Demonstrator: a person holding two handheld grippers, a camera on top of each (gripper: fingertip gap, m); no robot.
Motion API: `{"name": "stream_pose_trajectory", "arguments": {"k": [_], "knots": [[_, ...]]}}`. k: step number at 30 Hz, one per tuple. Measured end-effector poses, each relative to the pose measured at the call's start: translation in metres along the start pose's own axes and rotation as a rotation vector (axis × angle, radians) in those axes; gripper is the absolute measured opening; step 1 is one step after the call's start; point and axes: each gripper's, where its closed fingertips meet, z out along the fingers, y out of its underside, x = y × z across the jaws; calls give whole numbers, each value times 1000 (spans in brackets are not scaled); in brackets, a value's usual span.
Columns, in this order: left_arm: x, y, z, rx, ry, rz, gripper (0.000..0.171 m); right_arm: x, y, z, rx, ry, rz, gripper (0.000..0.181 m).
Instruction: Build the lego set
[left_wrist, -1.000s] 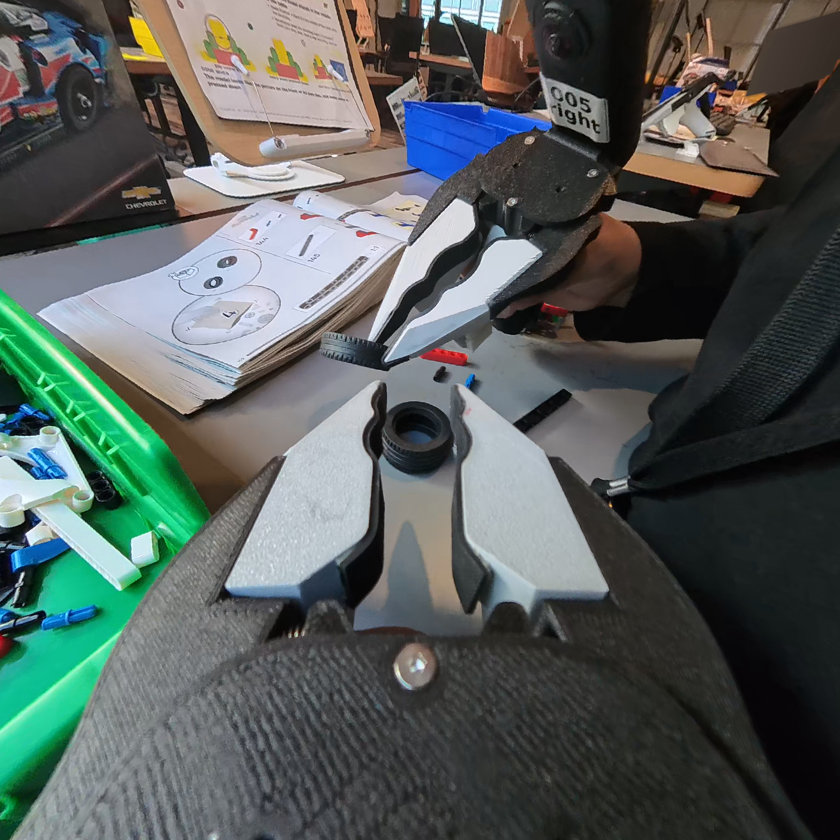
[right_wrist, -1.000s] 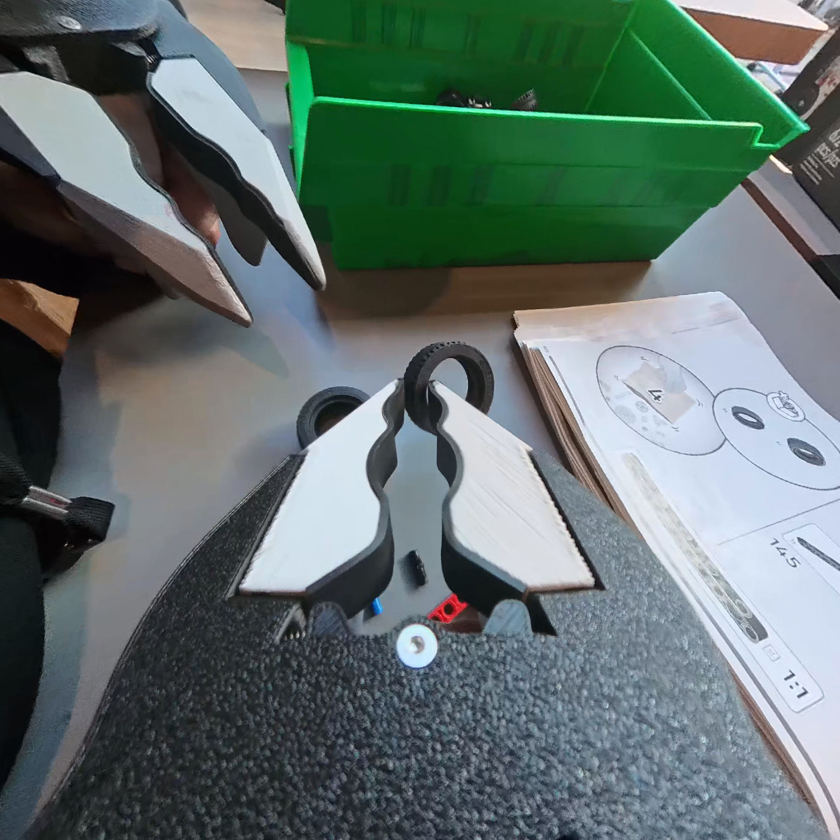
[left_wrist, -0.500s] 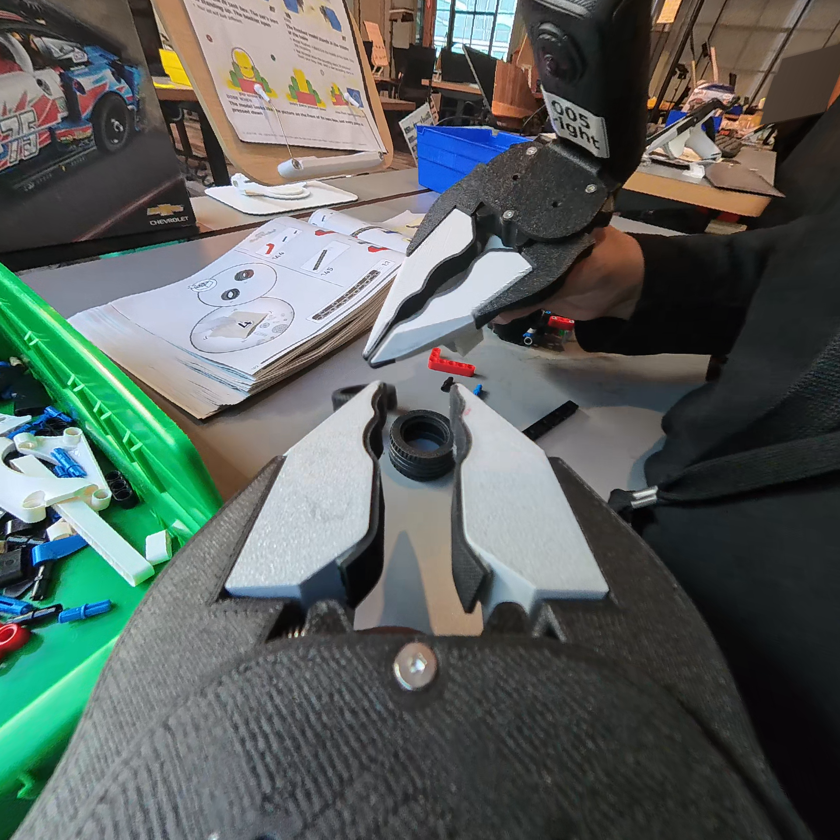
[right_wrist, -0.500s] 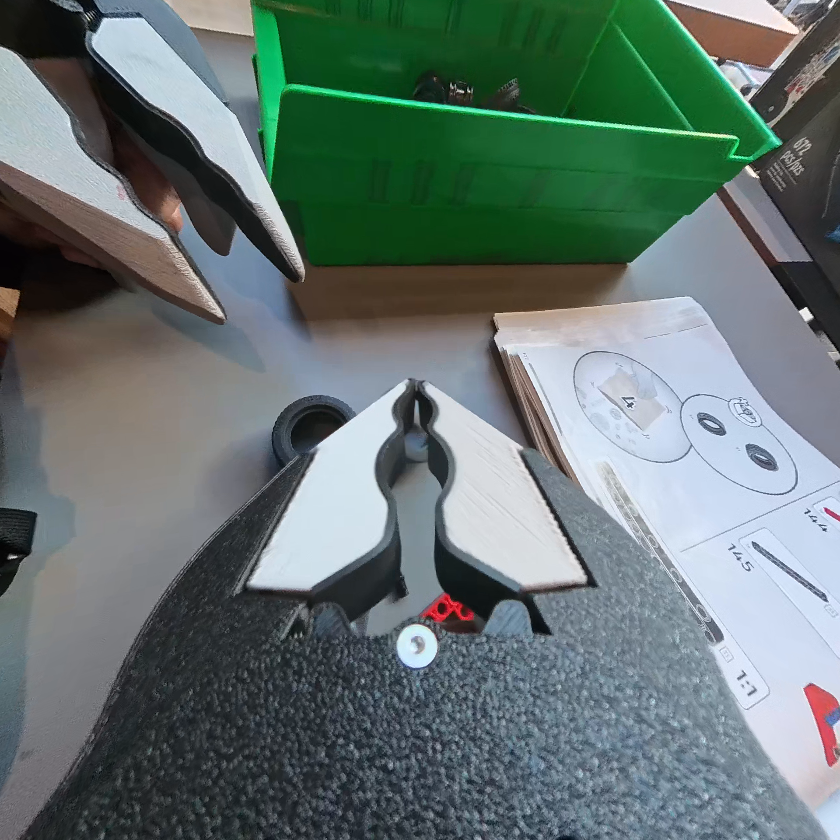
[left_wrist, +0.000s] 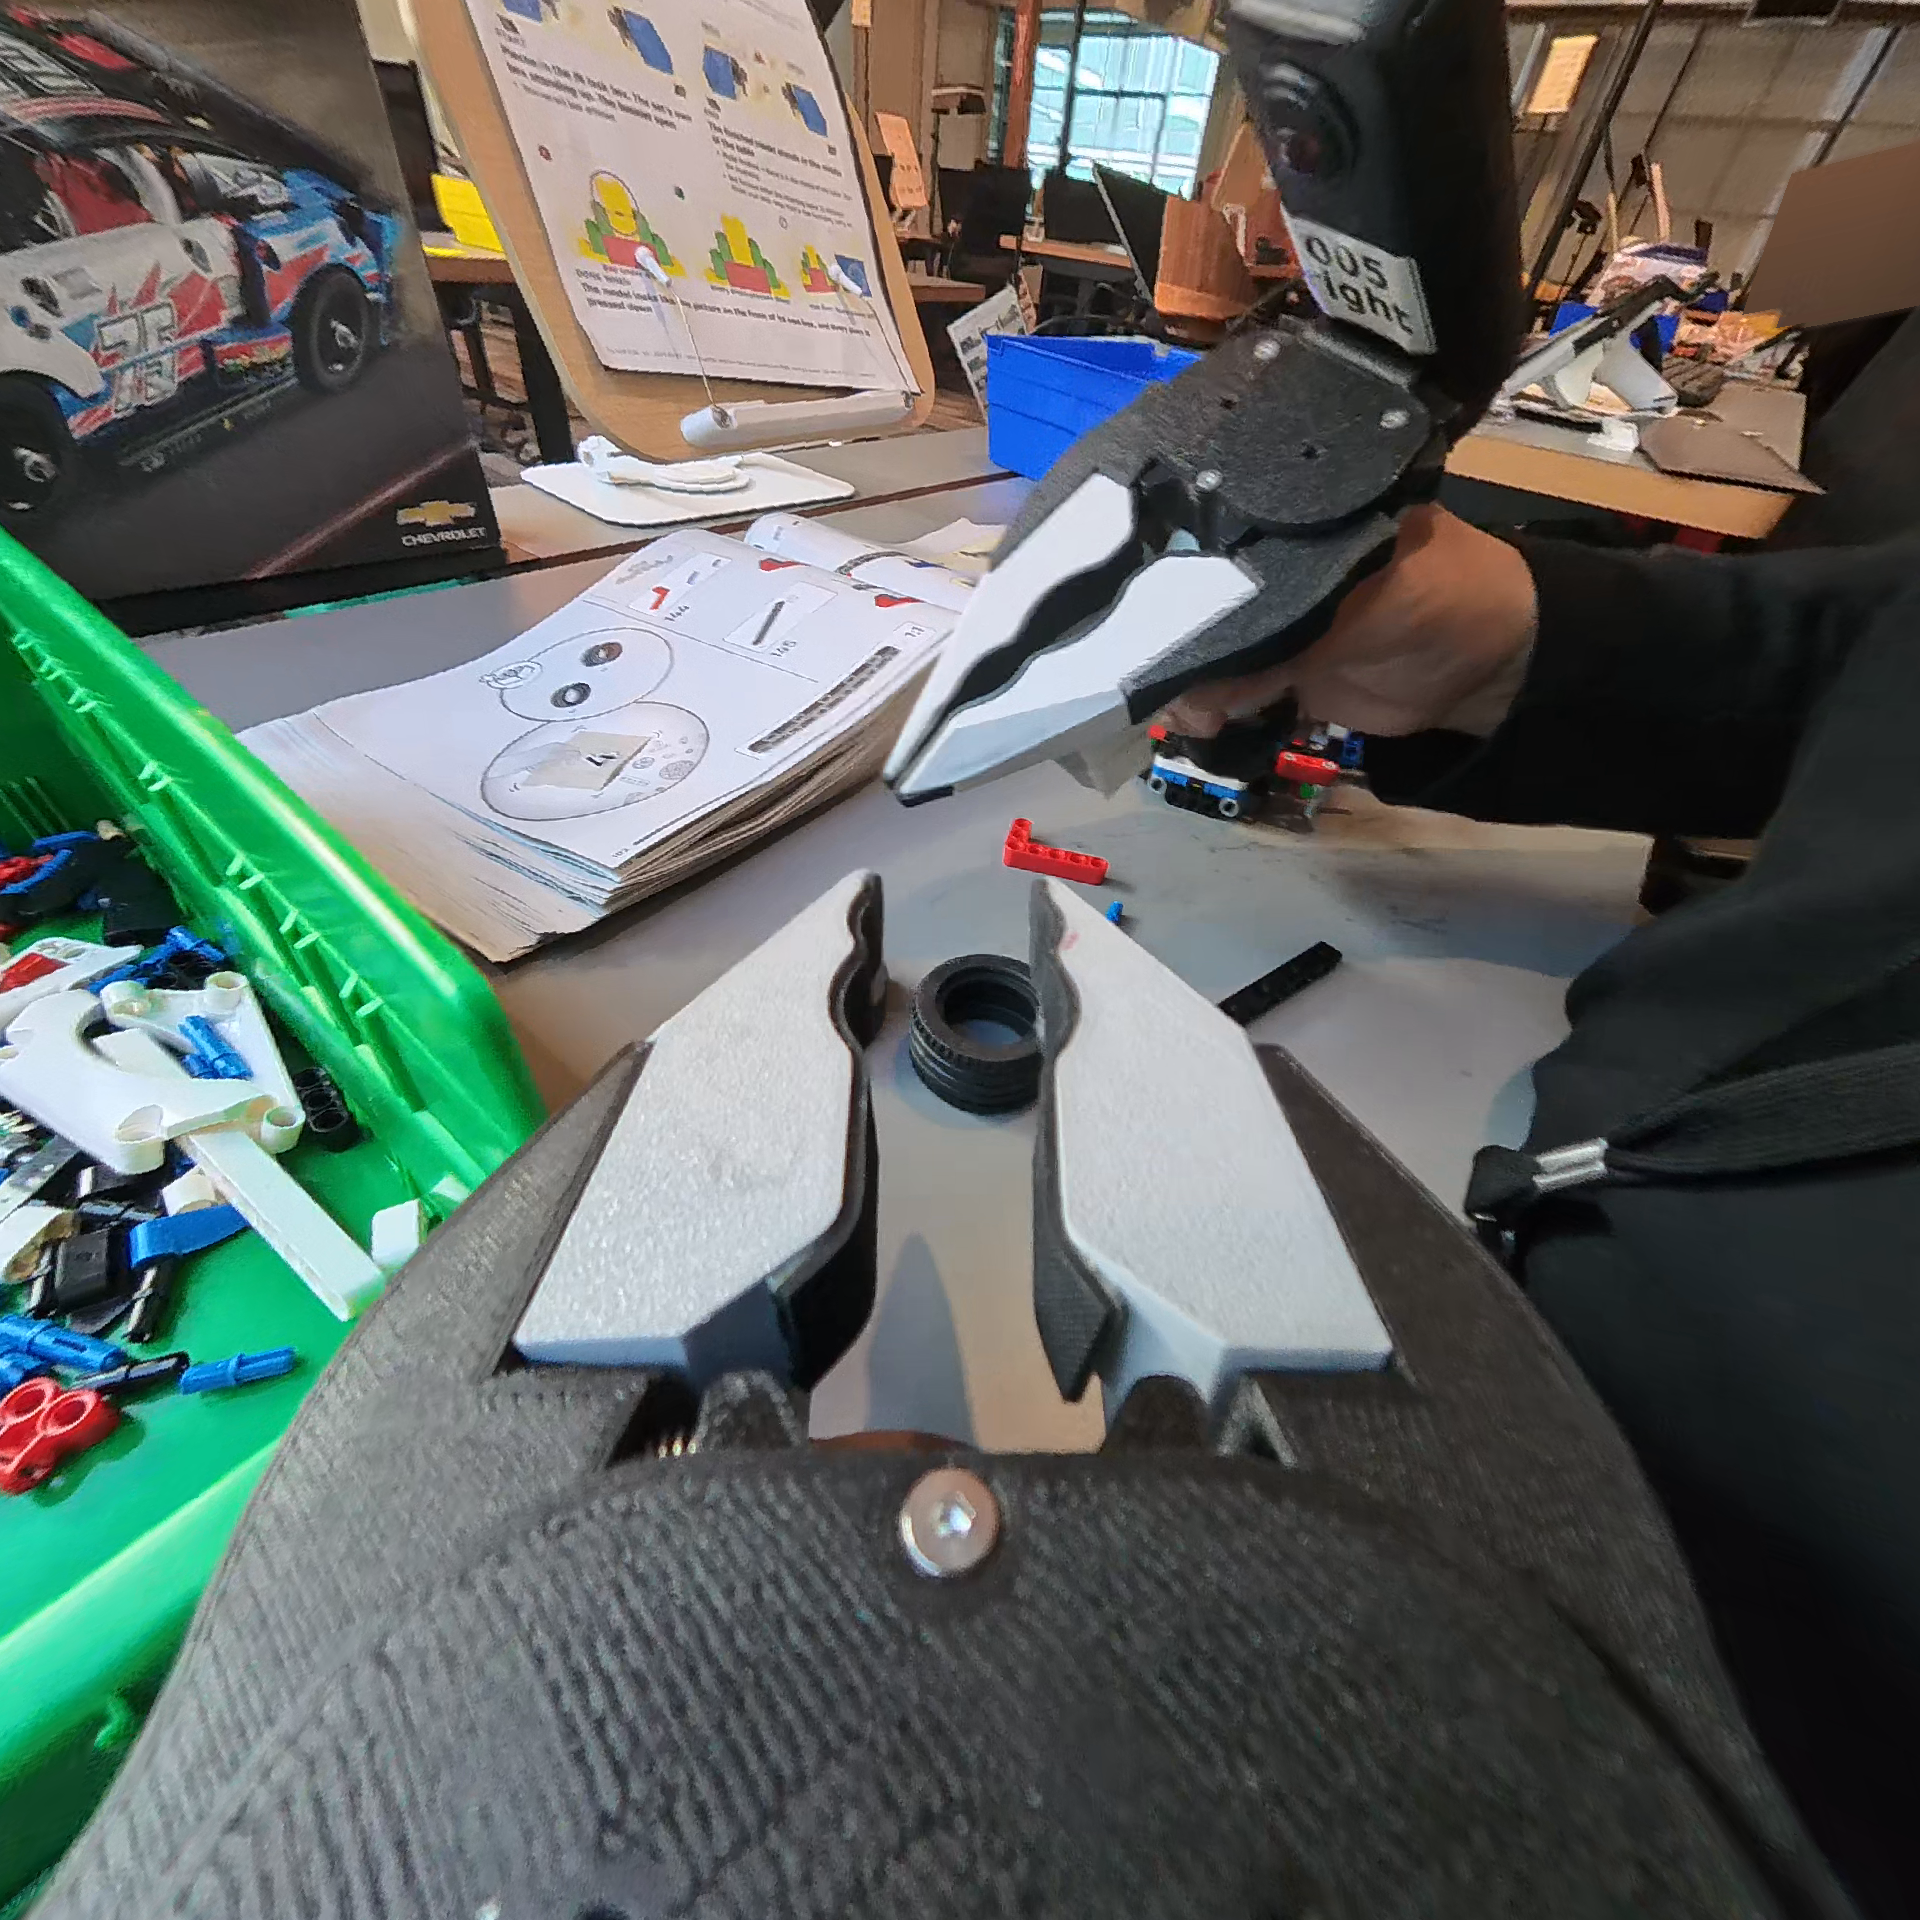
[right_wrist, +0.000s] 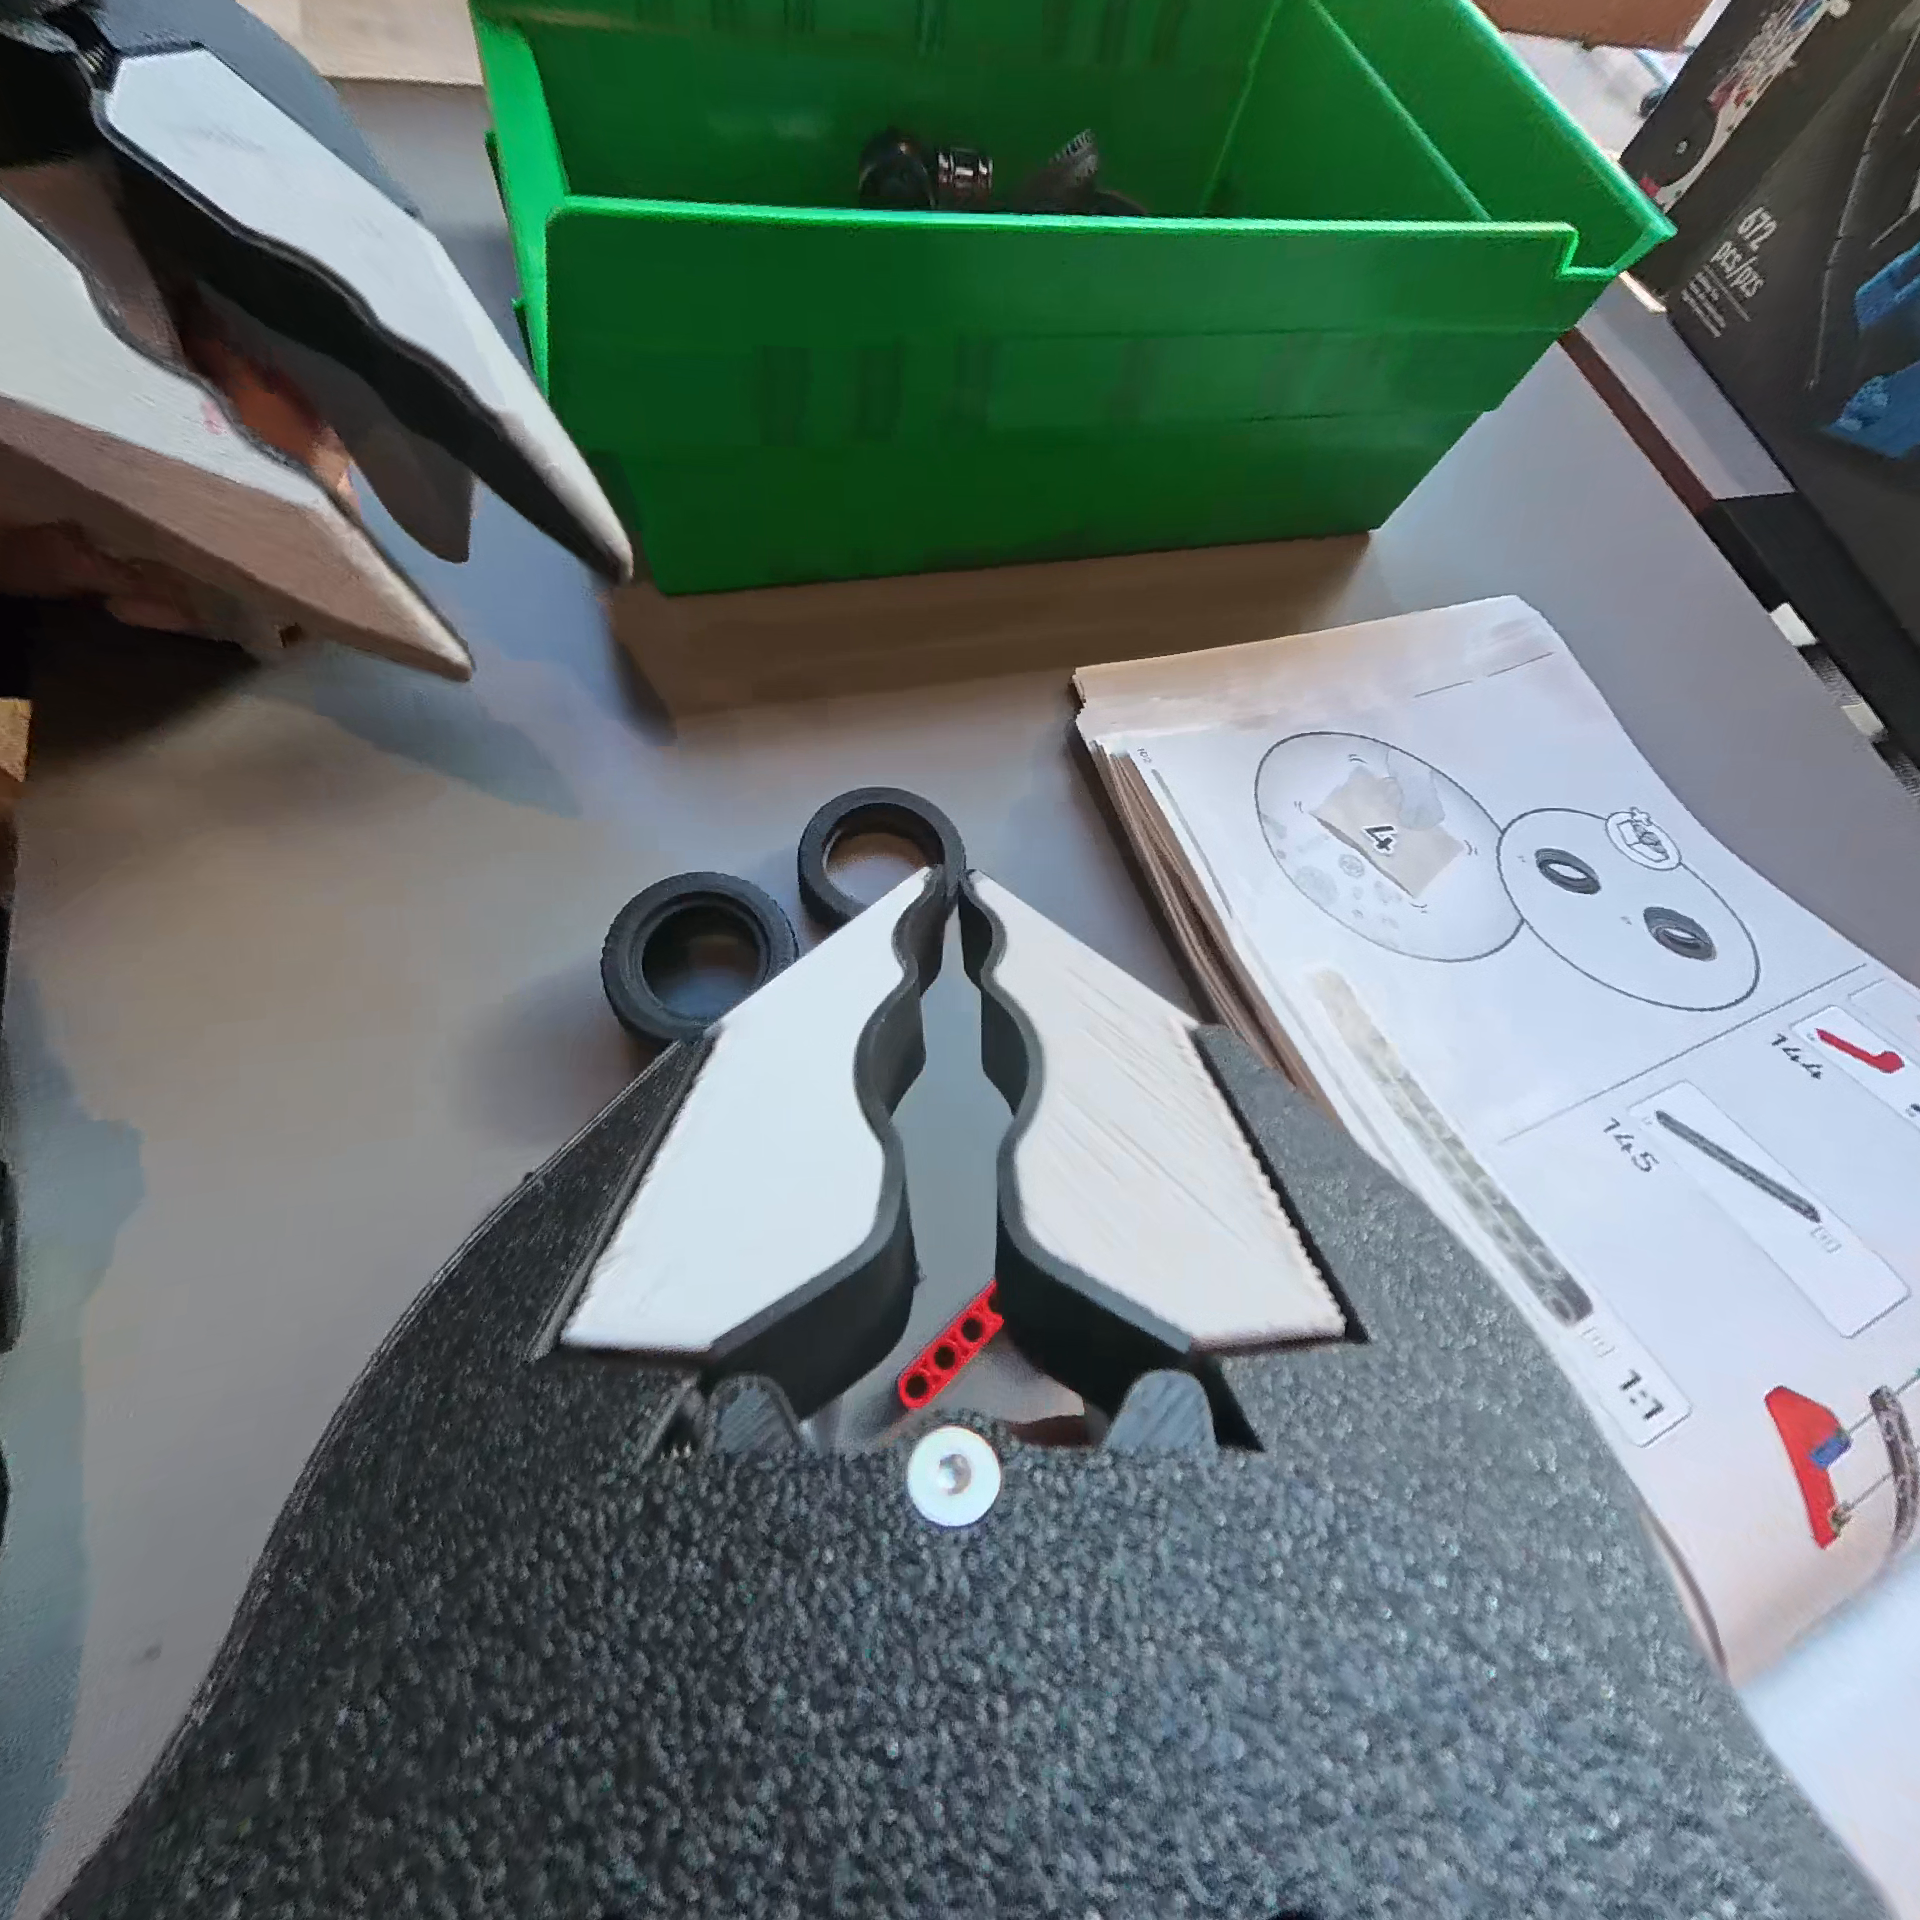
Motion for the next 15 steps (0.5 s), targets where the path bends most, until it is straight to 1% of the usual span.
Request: {"name": "stream_pose_trajectory", "arguments": {"k": [3, 5, 7, 9, 10, 11, 13, 15], "knots": [[-10, -2, -8, 1, -69, -42, 25, -3, 3, -4, 1, 9, -6, 2], [-26, -9, -20, -47, -139, -68, 24, -4, 2, -8, 10, 10, -9, 2], [-58, -28, -37, -76, -260, -72, 23, -4, 1, -12, 28, 14, -4, 2], [-99, -46, -55, -151, -388, -96, 29, -4, -2, -16, 48, 11, 7, 2], [-114, -52, -59, -202, -406, -109, 37, -5, -4, -18, 61, 13, 8, 2], [-128, -54, -62, -263, -414, -127, 42, -5, -6, -20, 73, 19, 3, 2], [-160, -53, -64, -379, -435, -154, 42, -4, -9, -27, 90, 38, -11, 2], [-197, -47, -65, -457, -490, -146, 42, -3, -9, -36, 102, 60, -13, 2]]}}
